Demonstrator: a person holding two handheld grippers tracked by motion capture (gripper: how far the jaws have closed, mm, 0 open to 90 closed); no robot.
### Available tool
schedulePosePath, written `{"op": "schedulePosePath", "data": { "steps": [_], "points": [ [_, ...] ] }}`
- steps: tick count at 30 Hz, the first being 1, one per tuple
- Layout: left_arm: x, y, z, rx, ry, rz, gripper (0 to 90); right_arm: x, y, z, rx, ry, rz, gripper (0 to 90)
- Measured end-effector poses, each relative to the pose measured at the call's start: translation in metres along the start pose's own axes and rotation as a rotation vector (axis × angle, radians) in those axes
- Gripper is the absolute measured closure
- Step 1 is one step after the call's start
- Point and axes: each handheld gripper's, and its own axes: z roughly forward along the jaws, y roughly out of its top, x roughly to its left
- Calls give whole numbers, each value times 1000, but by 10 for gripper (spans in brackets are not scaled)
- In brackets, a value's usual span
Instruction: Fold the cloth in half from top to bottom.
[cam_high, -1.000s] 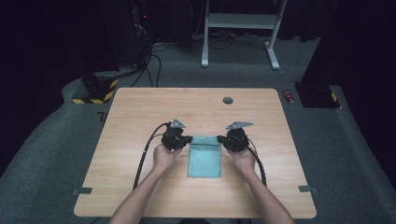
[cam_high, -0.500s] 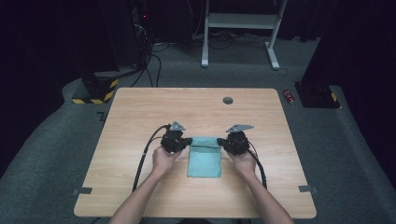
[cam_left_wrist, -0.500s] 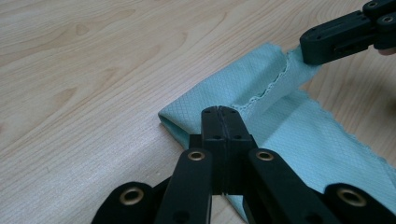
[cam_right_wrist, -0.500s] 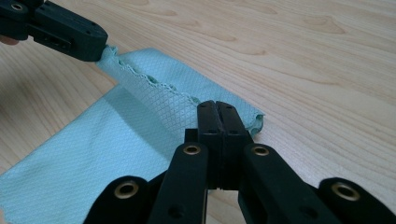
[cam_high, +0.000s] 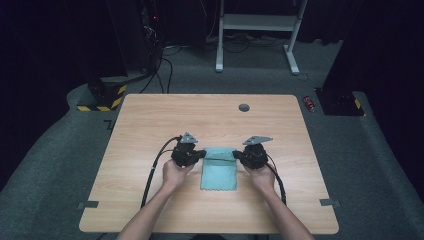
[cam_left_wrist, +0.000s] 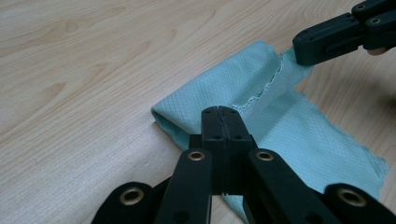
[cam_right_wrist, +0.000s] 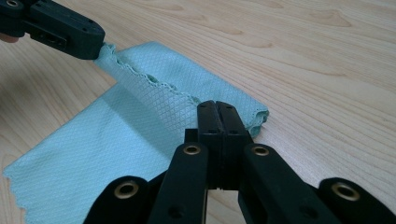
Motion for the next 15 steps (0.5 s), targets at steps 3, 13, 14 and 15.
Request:
{"op": "schedulePosePath", "data": {
  "steps": [3,13,14,15],
  "points": [
    [-2,-1,-1,0,1,10,900,1,-2,0,-1,0,-4,900],
    [-4,-6,-7,-21,-13,0,900,6,-3,-5,-9,10,-14,900],
    [-4,-7,-7,-24,-12,-1,900,6,-4,-6,-8,11,-17,900],
    [-4,-7,-8,-25,-17,-1,900,7,-4,-6,-10,12,-16,900]
  ]
}}
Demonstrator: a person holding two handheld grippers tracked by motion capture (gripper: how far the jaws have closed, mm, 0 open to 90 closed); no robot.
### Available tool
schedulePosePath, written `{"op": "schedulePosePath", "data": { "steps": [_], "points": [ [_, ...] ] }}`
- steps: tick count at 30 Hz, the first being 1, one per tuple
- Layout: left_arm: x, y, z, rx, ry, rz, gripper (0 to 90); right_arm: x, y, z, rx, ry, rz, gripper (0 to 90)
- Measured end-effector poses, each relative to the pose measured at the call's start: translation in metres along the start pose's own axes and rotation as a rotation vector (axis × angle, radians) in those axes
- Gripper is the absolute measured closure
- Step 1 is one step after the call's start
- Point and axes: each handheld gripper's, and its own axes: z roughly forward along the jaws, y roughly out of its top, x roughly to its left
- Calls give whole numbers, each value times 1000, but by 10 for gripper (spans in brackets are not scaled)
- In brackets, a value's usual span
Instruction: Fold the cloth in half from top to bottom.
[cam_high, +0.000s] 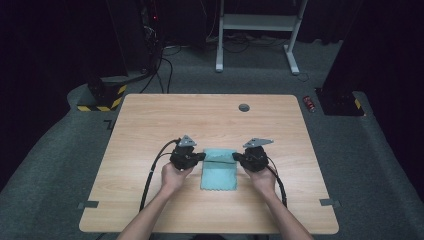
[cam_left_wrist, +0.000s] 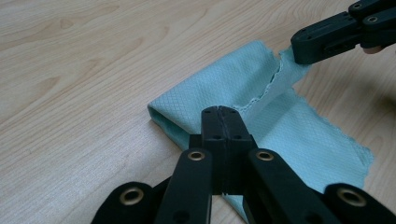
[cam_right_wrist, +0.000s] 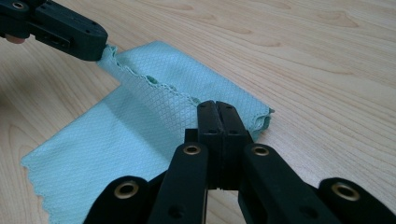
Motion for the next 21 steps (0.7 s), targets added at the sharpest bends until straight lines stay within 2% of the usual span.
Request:
{"op": "schedulePosePath", "data": {
  "steps": [5,21],
  "points": [
    [-3,-2,-2,-4,-10,-12,900,1,-2,-1,13,3,-8,900],
    [-8,-7,-8,-20,-26,-9,900,6,-8,-9,-5,23,-8,900]
  ]
}}
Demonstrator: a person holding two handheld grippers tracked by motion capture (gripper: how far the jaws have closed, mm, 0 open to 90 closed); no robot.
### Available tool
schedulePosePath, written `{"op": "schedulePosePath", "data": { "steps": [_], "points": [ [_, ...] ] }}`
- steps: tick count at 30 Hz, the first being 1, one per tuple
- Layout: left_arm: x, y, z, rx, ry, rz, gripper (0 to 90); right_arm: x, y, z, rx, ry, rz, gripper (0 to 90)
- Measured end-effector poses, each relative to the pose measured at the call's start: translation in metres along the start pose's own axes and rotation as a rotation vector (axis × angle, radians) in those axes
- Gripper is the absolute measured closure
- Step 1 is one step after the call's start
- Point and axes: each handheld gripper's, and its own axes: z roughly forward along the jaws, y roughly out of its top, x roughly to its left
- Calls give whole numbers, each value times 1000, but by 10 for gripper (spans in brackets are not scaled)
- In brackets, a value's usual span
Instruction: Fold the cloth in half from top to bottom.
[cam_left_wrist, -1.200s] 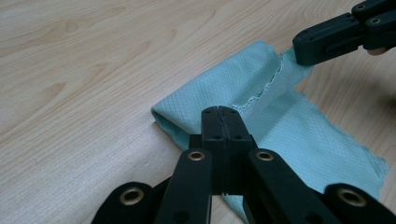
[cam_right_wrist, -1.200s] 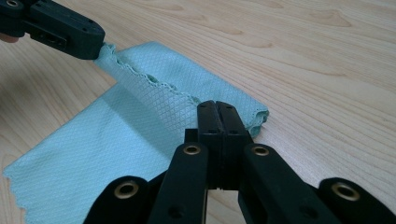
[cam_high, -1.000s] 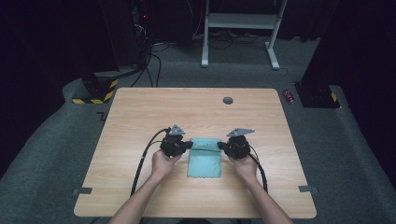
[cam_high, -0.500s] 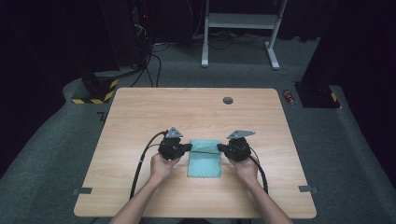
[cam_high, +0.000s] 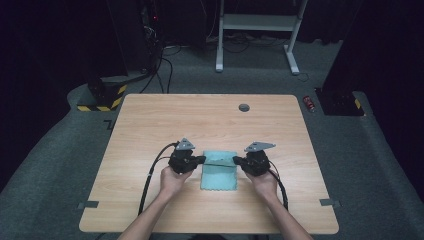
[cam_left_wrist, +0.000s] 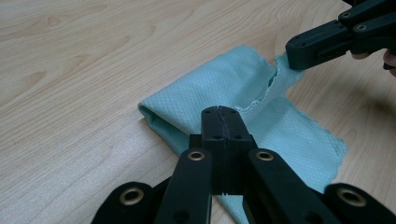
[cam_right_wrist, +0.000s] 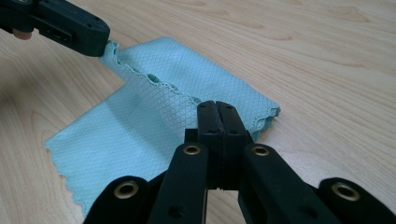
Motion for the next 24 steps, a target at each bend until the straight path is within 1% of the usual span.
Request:
{"op": "schedulePosePath", "data": {
  "steps": [4,7,16,20,22,24],
  "points": [
    [-1,-2,-2,-7,-1,10,900,2,-2,-1,-1,5,-8,900],
    [-2,-4,-3,-12,-4,4,900,3,-2,-2,-6,6,-15,900],
    [-3,-8,-4,-9,-13,9,900,6,-6,-4,-5,15,-16,900],
    [-4,-9,-4,-6,-15,9,900,7,-9,-4,-3,20,-7,900],
    [-4,-10,-4,-8,-15,9,900,8,-10,-4,-3,21,-18,900],
    [-5,-12,-4,-4,-19,8,900,10,-11,-5,-2,24,-16,900]
  ]
}}
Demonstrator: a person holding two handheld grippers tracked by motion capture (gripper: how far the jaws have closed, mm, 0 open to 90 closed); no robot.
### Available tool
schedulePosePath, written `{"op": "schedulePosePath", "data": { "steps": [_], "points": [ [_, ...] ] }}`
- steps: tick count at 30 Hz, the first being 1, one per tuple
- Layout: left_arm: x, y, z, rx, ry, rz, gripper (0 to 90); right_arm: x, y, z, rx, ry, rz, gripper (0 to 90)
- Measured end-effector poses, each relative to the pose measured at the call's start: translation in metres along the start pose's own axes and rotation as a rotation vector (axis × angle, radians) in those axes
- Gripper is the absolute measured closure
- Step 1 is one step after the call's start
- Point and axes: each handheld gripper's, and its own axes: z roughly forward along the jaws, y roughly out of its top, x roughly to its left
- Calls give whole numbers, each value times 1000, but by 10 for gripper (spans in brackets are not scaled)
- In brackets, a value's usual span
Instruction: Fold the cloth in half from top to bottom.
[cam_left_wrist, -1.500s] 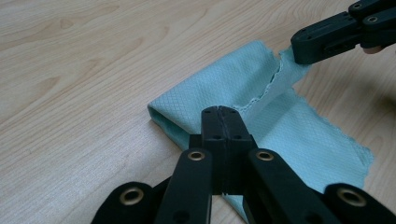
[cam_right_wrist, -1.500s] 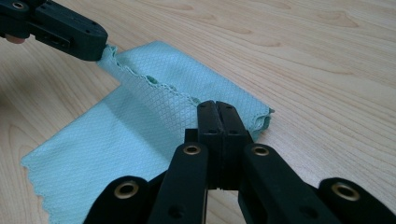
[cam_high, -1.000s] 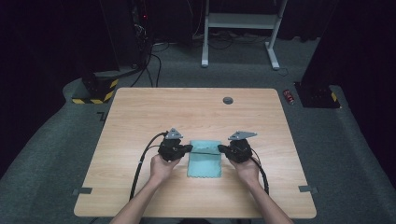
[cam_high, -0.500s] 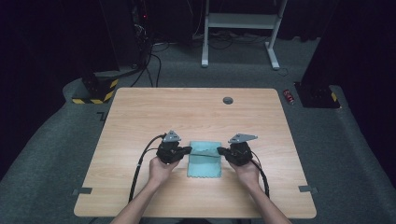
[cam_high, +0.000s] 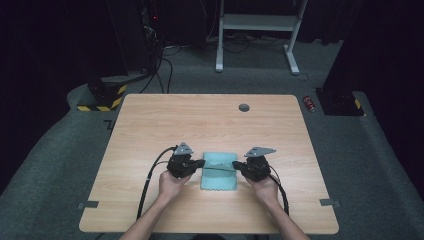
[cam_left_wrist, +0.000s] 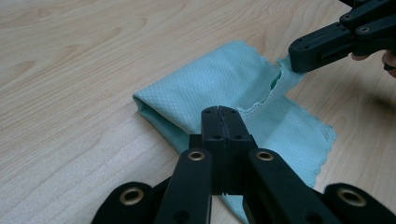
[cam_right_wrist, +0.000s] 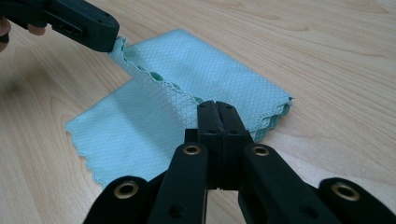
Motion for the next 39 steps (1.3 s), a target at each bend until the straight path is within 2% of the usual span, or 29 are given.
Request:
{"op": "schedulePosePath", "data": {
  "steps": [6,27,35,39],
  "points": [
    [-2,-5,0,7,-7,2,900,3,-4,-2,-3,5,-9,900],
    [-9,-20,1,26,-31,-8,900,10,-20,-7,-3,43,7,897],
    [-11,-24,0,31,-22,-3,900,13,-24,-6,3,51,3,897],
    [-11,-27,2,50,-25,-3,899,15,-27,-4,14,52,-1,896]
  ]
}}
